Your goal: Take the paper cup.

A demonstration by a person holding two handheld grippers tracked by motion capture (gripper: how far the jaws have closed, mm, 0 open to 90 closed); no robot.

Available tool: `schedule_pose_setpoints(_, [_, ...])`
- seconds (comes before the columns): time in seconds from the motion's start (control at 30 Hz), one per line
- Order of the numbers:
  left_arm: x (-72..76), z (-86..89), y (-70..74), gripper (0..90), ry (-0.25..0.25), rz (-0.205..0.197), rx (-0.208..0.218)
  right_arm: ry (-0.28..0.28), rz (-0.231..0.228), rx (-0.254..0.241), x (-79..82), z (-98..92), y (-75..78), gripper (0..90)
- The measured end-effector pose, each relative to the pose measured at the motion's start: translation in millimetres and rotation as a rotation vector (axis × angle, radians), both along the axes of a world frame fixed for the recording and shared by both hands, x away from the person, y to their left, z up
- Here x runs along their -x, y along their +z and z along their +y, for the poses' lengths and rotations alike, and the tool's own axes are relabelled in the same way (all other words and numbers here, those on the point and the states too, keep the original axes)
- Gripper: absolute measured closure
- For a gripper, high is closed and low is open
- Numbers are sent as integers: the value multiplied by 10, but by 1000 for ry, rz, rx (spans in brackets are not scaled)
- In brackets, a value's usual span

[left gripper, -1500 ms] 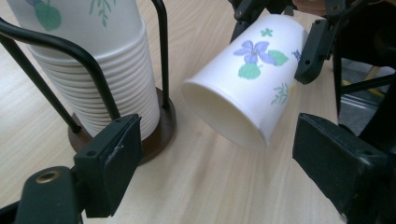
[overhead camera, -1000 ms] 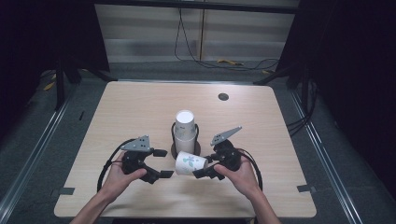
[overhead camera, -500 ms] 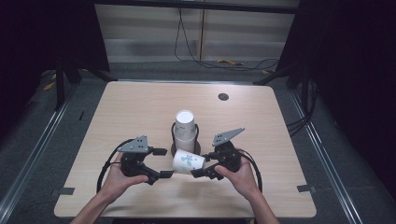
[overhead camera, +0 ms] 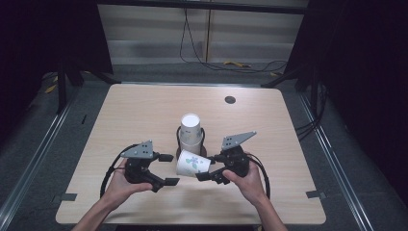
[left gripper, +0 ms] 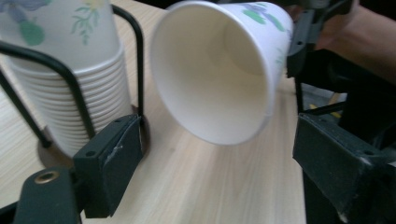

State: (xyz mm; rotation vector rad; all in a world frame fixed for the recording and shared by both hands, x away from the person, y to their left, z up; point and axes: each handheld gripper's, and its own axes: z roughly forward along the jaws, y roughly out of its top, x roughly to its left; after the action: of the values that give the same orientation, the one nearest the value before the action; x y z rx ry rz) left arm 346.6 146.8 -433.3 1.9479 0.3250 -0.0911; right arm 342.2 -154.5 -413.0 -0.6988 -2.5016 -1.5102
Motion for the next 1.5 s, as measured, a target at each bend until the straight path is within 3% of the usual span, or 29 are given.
schedule_pose_setpoints(0.13, [11, -19, 20, 157, 4, -18, 5, -4, -16, -20, 9, -1, 6, 362])
schedule_pose_setpoints(0.37, [-15, 3, 38, 156, 0, 11, 62, 34, -20, -30, 33, 57, -2, 362])
schedule_pose_setpoints(0.77, [-39, -43, 39, 152, -21, 9, 85, 74, -25, -37, 58, 146, 11, 364])
schedule_pose_setpoints(1.0, [-19, -47, 57, 192, -33, -30, 95, 82, -25, -35, 55, 200, 16, 366])
schedule_pose_setpoints(1.2, [-34, -51, 54, 188, -37, -6, 110, 85, -25, -37, 51, 200, 12, 365])
schedule_pose_setpoints(1.5, [-29, -76, 62, 193, -45, -11, 109, 94, -22, -41, 48, 200, 11, 364])
